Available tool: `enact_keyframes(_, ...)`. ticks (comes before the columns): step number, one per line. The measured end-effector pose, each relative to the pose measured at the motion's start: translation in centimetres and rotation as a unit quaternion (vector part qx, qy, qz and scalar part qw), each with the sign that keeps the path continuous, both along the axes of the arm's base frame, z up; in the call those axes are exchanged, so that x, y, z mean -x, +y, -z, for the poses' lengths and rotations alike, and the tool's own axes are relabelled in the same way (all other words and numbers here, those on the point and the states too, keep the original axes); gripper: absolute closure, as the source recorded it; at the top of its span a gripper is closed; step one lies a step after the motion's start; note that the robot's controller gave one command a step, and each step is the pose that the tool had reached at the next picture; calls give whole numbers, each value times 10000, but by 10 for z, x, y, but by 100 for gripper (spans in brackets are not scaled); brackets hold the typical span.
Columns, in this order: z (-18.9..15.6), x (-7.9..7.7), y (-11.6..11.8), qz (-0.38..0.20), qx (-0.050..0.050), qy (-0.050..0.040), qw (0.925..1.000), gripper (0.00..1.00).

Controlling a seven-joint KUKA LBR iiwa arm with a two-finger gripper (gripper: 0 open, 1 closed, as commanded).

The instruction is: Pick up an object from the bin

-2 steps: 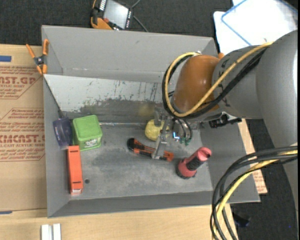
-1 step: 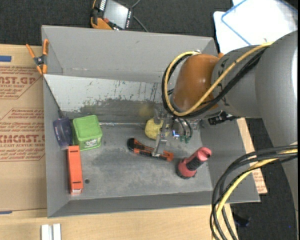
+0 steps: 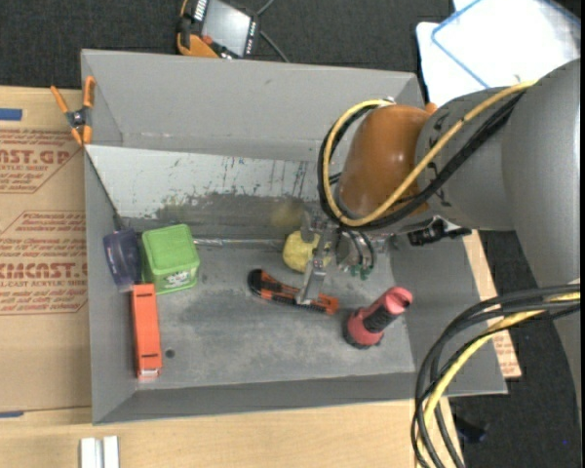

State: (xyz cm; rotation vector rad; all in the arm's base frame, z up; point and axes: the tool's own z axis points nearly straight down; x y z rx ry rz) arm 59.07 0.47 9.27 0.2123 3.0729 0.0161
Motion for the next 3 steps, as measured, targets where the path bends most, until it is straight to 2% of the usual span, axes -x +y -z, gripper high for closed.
enact_keyframes(1, 6, -4, -3, -165, 20, -109, 9998, 0)
enact_keyframes(2, 5, -4, -3, -138, 17, -105, 9998, 0)
enact_keyframes(3, 1, 18, -52, -1482, 121, -186, 9887, 0)
